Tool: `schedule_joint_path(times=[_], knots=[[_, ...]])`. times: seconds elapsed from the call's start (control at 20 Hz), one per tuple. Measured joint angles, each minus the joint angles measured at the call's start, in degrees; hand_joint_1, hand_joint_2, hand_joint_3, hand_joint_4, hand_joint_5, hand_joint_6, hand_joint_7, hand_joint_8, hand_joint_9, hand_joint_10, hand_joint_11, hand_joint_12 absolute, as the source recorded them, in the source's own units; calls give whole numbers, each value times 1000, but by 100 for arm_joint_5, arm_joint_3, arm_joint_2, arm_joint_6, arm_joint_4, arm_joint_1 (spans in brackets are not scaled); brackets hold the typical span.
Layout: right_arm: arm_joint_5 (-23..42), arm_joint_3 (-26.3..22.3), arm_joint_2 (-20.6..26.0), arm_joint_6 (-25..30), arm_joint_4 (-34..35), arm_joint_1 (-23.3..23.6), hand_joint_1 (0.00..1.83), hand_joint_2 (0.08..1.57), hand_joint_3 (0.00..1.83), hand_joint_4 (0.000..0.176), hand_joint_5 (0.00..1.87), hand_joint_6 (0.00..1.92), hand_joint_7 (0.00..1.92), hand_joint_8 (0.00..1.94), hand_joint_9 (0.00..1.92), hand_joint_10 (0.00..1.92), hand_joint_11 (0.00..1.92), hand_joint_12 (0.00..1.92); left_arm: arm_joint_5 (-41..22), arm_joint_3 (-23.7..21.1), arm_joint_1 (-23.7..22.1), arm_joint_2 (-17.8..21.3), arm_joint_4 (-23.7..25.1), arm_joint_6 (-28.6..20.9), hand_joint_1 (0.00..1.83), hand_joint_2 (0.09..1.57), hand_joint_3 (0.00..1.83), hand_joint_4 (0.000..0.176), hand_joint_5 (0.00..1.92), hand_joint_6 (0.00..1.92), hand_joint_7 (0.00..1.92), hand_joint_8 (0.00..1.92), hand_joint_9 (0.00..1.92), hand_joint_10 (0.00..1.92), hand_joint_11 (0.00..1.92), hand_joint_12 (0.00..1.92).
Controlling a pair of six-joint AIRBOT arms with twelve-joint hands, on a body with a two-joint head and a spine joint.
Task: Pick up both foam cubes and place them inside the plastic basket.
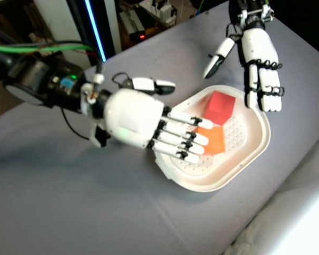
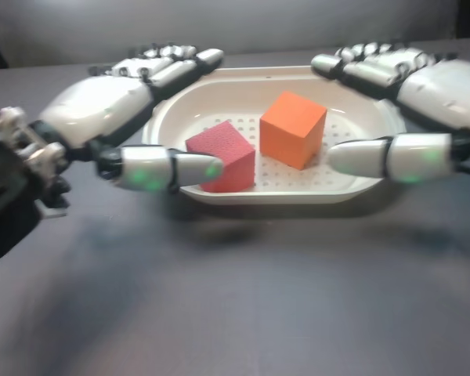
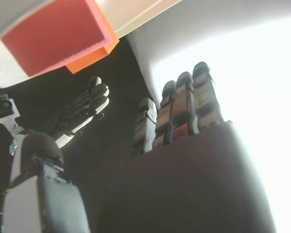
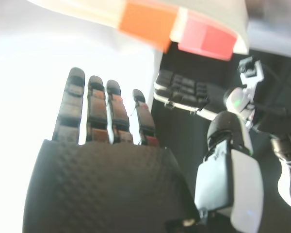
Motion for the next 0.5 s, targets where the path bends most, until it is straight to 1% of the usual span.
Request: schedule_joint_path(times=[0.05, 0.1, 0.15, 0.2, 0.25, 0.3, 0.35, 0.4, 0.45, 0.5], knots=[[361, -179, 168, -105, 105, -116, 101, 1107, 20, 117, 0, 0, 0, 0, 0, 0, 0, 0, -352, -116, 186, 149, -63, -37, 408, 1143, 31, 124, 0, 0, 0, 0, 0, 0, 0, 0], [682, -361, 308, -144, 177, -267, 107, 1128, 29, 117, 0, 0, 0, 0, 0, 0, 0, 0, -693, -240, 367, 247, -186, -105, 406, 1199, 21, 104, 0, 0, 0, 0, 0, 0, 0, 0], [986, -570, 476, -157, 149, -503, 105, 1145, 32, 118, 0, 0, 0, 0, 0, 0, 0, 0, -1073, -382, 588, 354, -240, -186, 404, 1227, 23, 97, 0, 0, 0, 0, 0, 0, 0, 0], [1213, -726, 573, -162, 138, -680, 109, 1164, 36, 128, 0, 0, 0, 0, 0, 0, 0, 0, -1322, -514, 745, 437, -251, -199, 426, 1257, 25, 87, 0, 0, 0, 0, 0, 0, 0, 0], [1453, -879, 675, -164, 133, -859, 84, 1196, 41, 97, 0, 0, 0, 0, 0, 0, 0, 0, -1580, -647, 883, 514, -273, -205, 481, 1277, 25, 82, 0, 0, 0, 0, 0, 0, 19, 9], [1707, -1021, 774, -164, 125, -1016, 50, 1216, 41, 71, 0, 0, 0, 0, 0, 0, 0, 0, -1845, -776, 1012, 584, -240, -212, 503, 1291, 22, 83, 0, 0, 0, 0, 0, 0, 19, 12], [2177, -1220, 933, -162, 125, -1261, 118, 1244, 39, 100, 0, 0, 0, 0, 0, 0, 0, 0, -2275, -962, 1241, 734, -256, -214, 557, 1303, 19, 81, 0, 0, 0, 0, 0, 0, 3, 2], [2505, -1331, 1047, -160, 129, -1429, 160, 1245, 29, 87, 0, 0, 0, 0, 0, 0, 0, 0, -2555, -1071, 1405, 837, -308, -219, 565, 1305, 16, 77, 0, 0, 0, 0, 0, 0, 46, 21], [2846, -1421, 1141, -162, 203, -1596, 191, 1250, 23, 66, 0, 0, 0, 0, 0, 0, 0, 0, -2857, -1145, 1554, 931, -431, -208, 575, 1322, 0, 68, 0, 0, 0, 0, 0, 0, 8, 387], [3112, -1469, 1204, -164, 269, -1700, 224, 1243, 14, 43, 0, 0, 0, 0, 0, 0, 0, 0, -3097, -1235, 1652, 997, -566, -181, 626, 1329, 0, 92, 0, 0, 0, 0, 43, 14, 1, 613]])
